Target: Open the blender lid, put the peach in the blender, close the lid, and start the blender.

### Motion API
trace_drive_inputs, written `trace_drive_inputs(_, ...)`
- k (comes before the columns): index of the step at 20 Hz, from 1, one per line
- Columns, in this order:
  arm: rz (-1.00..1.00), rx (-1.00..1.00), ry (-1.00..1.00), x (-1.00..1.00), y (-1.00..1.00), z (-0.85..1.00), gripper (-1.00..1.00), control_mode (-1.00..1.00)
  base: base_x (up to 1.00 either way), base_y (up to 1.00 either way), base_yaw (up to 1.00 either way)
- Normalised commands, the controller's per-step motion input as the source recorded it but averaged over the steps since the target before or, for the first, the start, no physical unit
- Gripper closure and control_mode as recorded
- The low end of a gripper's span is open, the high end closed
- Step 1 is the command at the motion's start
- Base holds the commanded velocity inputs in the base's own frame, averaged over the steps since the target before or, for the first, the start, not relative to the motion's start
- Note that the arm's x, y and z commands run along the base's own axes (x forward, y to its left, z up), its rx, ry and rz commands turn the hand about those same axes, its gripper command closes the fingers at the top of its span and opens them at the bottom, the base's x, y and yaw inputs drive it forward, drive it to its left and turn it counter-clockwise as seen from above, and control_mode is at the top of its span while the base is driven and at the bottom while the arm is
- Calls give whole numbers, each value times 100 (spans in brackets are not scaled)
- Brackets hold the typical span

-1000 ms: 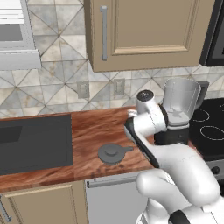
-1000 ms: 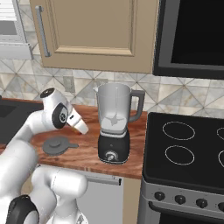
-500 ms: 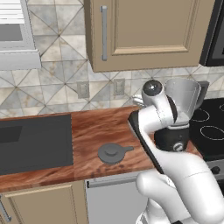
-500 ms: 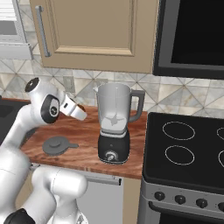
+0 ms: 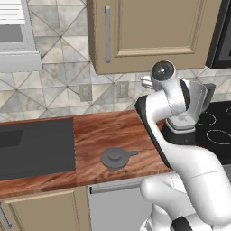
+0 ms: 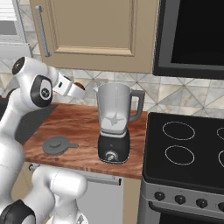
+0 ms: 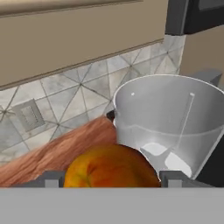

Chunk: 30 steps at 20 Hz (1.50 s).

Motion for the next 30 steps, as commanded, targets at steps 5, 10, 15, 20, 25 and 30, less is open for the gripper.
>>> trace_drive_inputs(5, -3, -2, 0, -2, -36, 68, 100, -100, 0, 0, 0)
trace_drive_inputs(10, -1, 0, 0, 0, -61, 10, 100, -100, 0, 0, 0)
trace_drive_inputs(15, 0, 9, 5, 0, -69, -16, 100, -100, 0, 0, 0)
trace_drive_inputs(20, 0, 11, 8, 1, -51, -31, 100, -100, 0, 0, 0)
trace_drive_inputs(25, 4, 5, 18, 24, -9, -57, 100, -100, 0, 0, 0)
trace_drive_inputs(30, 7, 3, 15, 36, 0, -49, 100, -100, 0, 0, 0)
